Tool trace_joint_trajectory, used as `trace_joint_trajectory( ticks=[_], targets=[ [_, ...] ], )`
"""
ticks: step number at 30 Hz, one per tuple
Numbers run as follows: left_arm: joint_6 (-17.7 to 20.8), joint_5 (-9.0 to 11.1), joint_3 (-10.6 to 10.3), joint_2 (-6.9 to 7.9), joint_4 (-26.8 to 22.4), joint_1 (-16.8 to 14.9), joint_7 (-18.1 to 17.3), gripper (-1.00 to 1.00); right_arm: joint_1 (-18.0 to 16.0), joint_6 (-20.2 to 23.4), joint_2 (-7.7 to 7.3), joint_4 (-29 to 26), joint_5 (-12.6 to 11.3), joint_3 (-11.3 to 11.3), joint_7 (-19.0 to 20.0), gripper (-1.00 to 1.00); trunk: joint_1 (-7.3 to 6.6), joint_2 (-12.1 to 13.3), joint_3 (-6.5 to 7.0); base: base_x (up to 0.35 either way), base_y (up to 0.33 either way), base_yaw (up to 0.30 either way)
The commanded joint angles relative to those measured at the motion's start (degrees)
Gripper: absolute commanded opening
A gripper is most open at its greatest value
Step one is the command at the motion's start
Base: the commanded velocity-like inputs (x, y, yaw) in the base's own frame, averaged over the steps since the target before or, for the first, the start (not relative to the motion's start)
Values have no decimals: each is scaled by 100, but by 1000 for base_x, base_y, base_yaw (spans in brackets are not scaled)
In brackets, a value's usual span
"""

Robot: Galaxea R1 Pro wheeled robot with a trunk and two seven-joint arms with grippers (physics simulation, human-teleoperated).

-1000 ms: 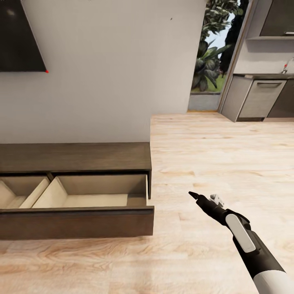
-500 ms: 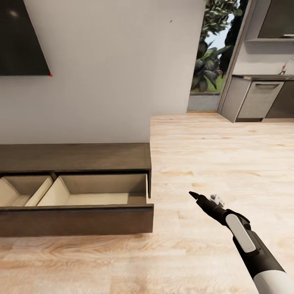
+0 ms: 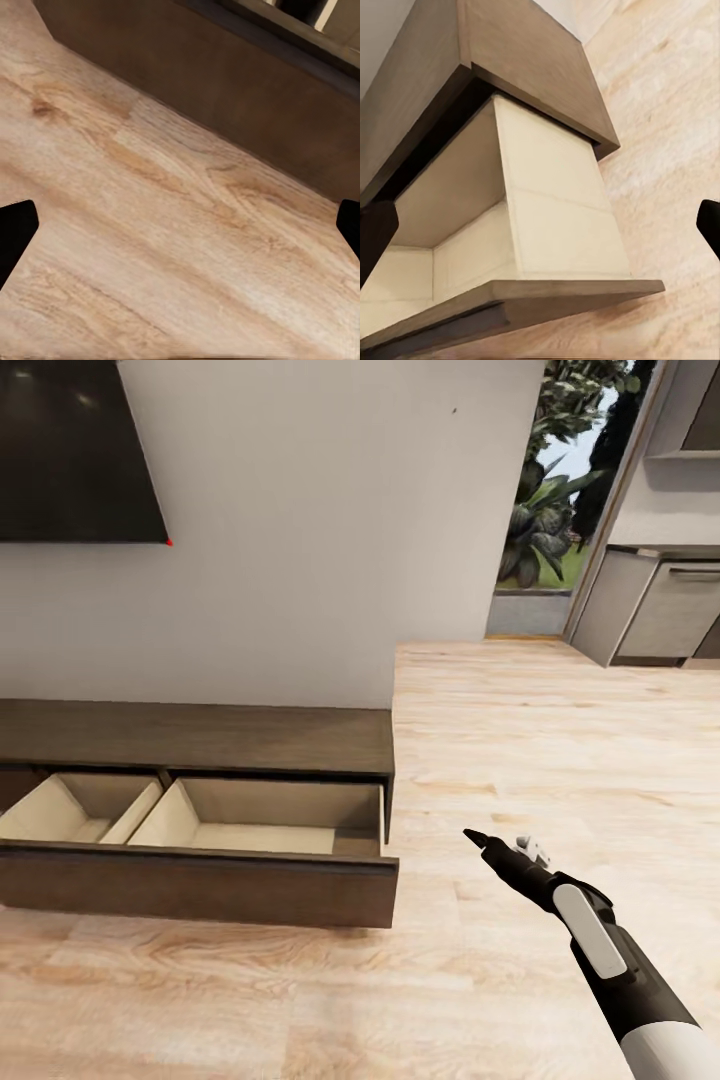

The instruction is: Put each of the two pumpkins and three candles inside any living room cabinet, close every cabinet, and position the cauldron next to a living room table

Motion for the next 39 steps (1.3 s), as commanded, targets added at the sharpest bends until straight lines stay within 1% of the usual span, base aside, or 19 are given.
trace_joint_trajectory(
  ticks=[1, 6, 15, 18, 19, 24, 26, 28, 30, 32, 33, 35, 39],
  targets=[
    [23, -64, 6, -7, -10, -11, -58, 100, -1, 13, -5, -4, -13, 4, 2, 100, -1, -2, -5, 0, 0, 283],
    [22, -53, 9, -35, -115, -11, -58, 100, -1, 13, -5, -4, -13, -1, 1, 100, -1, -2, -5, 0, 0, 287],
    [22, -50, -5, -44, -163, -11, -67, 100, -1, 13, -5, -4, -22, -13, 16, 100, -1, -2, -5, 0, -35, 288],
    [22, -47, -21, -55, -171, -11, -74, 100, -1, 13, -5, -4, -22, -13, 24, 100, -1, -2, -5, 0, -3, 156],
    [22, -48, -38, -79, -178, -11, -75, 100, -1, 13, -5, -4, -22, -17, 30, 100, -1, -2, -5, 0, -1, 48],
    [22, -60, -98, -247, -432, -11, -76, 100, -1, 13, -12, -4, -30, -22, 39, 100, -111, 198, 85, 0, 0, 15],
    [22, -64, -107, -276, -471, -11, -76, 100, -1, 15, -17, -7, -31, -22, 46, 100, -155, 279, 121, 0, 0, 2],
    [22, -65, -111, -289, -489, -11, -76, 100, -1, 43, -38, -33, -31, -28, 188, 100, -199, 359, 157, 0, 0, 0],
    [22, -64, -116, -293, -493, -11, -76, 100, -1, 62, -50, -204, -31, -28, 524, 100, -243, 439, 193, 0, 0, 0],
    [22, -61, -133, -295, -496, -11, -76, 100, -1, 82, -44, -560, -26, -25, 836, 100, -287, 519, 229, 0, 0, 0],
    [22, -59, -151, -295, -495, -11, -76, 100, -1, 91, -41, -763, -24, -24, 922, 100, -309, 559, 247, 0, 0, 0],
    [21, -58, -200, -295, -495, -11, -76, 100, -1, 106, -30, -1083, -27, -20, 1011, 100, -353, 640, 282, 0, 0, 0],
    [22, -44, -255, -298, -493, -11, -79, 100, -1, 173, -24, -1478, -18, 30, 1097, 100, -440, 800, 354, 0, 0, 0]
  ],
)
